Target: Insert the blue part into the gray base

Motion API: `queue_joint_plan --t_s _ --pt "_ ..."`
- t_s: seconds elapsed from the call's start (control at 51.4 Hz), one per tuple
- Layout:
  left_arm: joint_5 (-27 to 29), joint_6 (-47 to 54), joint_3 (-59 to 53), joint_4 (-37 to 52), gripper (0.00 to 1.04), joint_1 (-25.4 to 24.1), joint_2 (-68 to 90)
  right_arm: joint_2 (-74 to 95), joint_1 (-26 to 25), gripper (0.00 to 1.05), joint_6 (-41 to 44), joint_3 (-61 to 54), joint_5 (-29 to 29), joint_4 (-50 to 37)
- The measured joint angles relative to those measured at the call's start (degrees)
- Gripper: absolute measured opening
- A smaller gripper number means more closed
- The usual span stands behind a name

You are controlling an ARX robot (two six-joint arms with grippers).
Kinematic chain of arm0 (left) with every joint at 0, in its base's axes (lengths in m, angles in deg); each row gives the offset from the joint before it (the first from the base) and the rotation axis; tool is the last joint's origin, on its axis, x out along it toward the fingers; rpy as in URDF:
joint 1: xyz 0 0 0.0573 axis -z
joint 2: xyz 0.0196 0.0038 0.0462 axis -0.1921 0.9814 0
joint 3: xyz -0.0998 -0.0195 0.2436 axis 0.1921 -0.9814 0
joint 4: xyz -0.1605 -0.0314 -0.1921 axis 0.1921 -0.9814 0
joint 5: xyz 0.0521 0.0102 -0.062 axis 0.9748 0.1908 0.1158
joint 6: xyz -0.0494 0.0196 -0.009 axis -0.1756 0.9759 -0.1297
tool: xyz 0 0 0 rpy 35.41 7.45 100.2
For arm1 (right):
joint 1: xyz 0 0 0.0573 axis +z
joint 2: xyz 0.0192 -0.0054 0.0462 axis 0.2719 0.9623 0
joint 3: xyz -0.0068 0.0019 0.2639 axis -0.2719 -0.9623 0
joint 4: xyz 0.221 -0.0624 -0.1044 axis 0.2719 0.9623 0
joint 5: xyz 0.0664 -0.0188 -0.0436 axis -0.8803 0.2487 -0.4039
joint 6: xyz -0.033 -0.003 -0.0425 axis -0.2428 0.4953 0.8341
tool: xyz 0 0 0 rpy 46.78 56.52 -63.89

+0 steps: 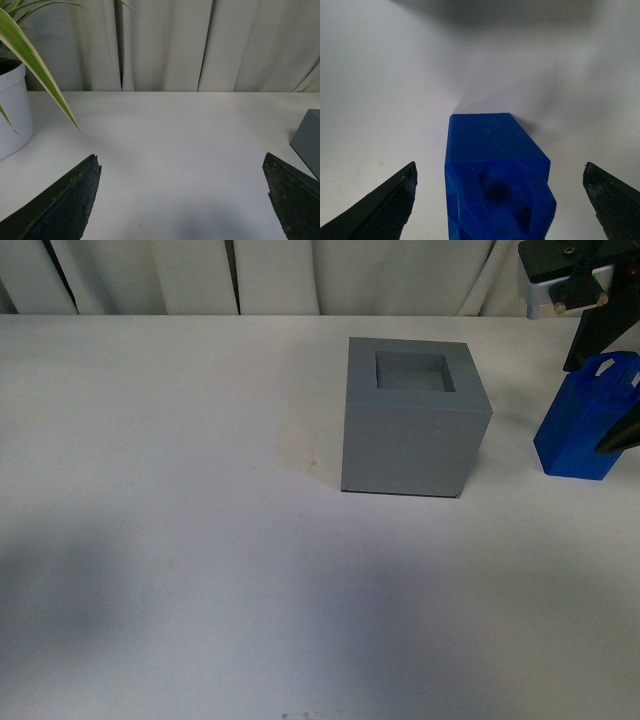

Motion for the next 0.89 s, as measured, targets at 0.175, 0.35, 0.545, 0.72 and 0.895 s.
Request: queue_joint_plan --t_s 0.175,0.35,0.545,0.72,0.895 --pt "0.0 0.0 0.0 0.0 0.99 0.0 0.0 0.92 0.02 0.97 -0.17 -0.35 0.24 -0.76" --pt "0.0 -0.02 0.0 0.0 0.99 0.0 0.0 1.25 0.02 0.84 -0.28 -1.18 0.31 -1.81" --pt "0.0 -0.02 0.0 0.0 0.99 0.0 0.0 1.25 0.02 0.57 -0.28 -1.77 0.13 -1.75" --pt "0.0 -0.02 0.0 0.0 0.99 0.0 0.0 1.05 0.02 0.48 -0.48 -1.22 -1.38 -0.24" --pt "0.0 -0.02 0.0 0.0 0.99 0.0 0.0 -0.59 0.96 0.48 -0.63 2.6 -3.43 3.87"
